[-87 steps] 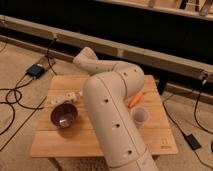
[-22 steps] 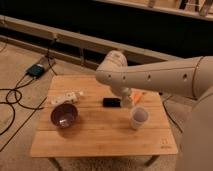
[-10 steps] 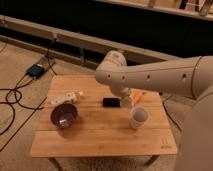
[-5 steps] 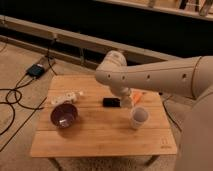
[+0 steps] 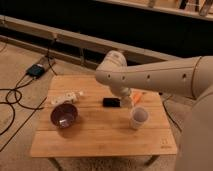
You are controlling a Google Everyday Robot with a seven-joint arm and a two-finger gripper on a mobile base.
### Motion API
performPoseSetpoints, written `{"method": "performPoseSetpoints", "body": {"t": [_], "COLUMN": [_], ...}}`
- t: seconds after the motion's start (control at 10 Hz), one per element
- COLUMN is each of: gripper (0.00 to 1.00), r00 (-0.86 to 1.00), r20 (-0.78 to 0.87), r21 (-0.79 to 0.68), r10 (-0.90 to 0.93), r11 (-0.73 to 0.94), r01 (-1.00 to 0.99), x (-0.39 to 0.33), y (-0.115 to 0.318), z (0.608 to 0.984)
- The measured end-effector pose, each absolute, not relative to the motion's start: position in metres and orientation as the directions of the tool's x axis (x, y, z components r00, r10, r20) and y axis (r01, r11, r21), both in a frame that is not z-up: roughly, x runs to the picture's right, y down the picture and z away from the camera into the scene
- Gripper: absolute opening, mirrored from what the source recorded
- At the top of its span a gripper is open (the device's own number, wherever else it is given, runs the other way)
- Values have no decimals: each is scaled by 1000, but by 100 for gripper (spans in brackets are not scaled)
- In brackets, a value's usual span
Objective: Place the white sponge in the ceramic cup
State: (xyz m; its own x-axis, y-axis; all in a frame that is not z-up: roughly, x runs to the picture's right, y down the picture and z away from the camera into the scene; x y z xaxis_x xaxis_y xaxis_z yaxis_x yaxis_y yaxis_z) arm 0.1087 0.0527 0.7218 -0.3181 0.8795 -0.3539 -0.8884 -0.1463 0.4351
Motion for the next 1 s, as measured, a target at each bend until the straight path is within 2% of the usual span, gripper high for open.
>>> {"method": "performPoseSetpoints", "body": {"t": [1.0], "gripper": [0], "r00": [-327], "r20": [-342], "r21": [438], "r10": [881], "r11": [-158], "r01": [-885], "x": [114], "y": [48], "z": [720]}}
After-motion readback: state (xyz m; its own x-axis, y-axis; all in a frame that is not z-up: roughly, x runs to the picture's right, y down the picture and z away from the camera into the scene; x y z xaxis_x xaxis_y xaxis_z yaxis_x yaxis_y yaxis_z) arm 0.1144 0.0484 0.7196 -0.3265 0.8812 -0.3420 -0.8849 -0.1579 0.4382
